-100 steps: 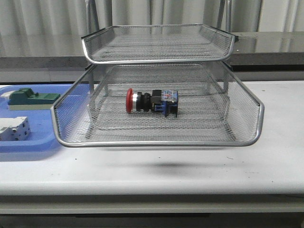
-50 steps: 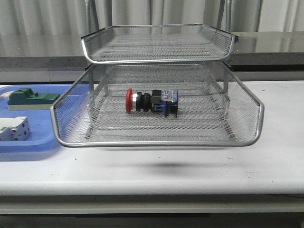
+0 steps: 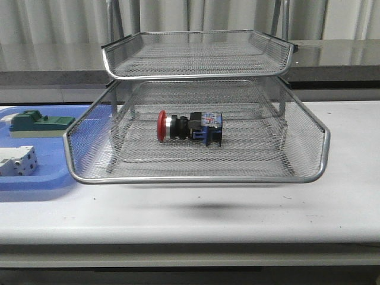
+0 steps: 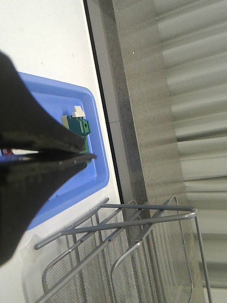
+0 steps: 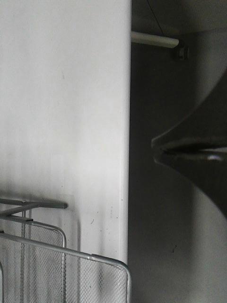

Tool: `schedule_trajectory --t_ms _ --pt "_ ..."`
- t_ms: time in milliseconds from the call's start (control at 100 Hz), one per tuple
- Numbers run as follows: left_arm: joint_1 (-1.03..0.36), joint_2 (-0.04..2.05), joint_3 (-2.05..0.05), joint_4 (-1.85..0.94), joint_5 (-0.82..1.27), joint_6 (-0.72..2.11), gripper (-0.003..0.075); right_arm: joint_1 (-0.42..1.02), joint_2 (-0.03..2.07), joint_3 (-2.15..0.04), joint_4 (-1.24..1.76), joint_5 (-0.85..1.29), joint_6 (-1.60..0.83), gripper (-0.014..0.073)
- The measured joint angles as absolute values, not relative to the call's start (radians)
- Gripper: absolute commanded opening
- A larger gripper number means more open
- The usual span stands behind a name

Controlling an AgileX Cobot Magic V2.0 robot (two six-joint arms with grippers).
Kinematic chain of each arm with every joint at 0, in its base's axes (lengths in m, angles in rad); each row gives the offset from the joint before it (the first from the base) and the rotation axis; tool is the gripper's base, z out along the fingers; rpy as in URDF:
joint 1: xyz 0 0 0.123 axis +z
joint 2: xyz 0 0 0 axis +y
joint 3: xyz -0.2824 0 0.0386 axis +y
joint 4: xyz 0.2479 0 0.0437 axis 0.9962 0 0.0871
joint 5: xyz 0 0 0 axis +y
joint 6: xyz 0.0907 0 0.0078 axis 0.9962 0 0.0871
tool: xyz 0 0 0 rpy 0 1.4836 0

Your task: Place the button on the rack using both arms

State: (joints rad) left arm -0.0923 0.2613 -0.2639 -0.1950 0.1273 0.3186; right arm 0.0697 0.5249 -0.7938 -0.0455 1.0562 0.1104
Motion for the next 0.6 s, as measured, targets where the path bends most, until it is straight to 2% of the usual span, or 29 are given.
schedule_trajectory --t_ms 370,600 --pt "-0.092 0.261 -0.264 -0.195 0.126 0.317 -0.0020 0.070 0.545 -0.794 0.034 0.928 0.080 -0.0070" --pt "-0.092 0.261 -0.264 -0.195 0.125 0.317 -0.0020 0.070 0.710 -0.794 0.271 0.859 -0.214 -0.0070"
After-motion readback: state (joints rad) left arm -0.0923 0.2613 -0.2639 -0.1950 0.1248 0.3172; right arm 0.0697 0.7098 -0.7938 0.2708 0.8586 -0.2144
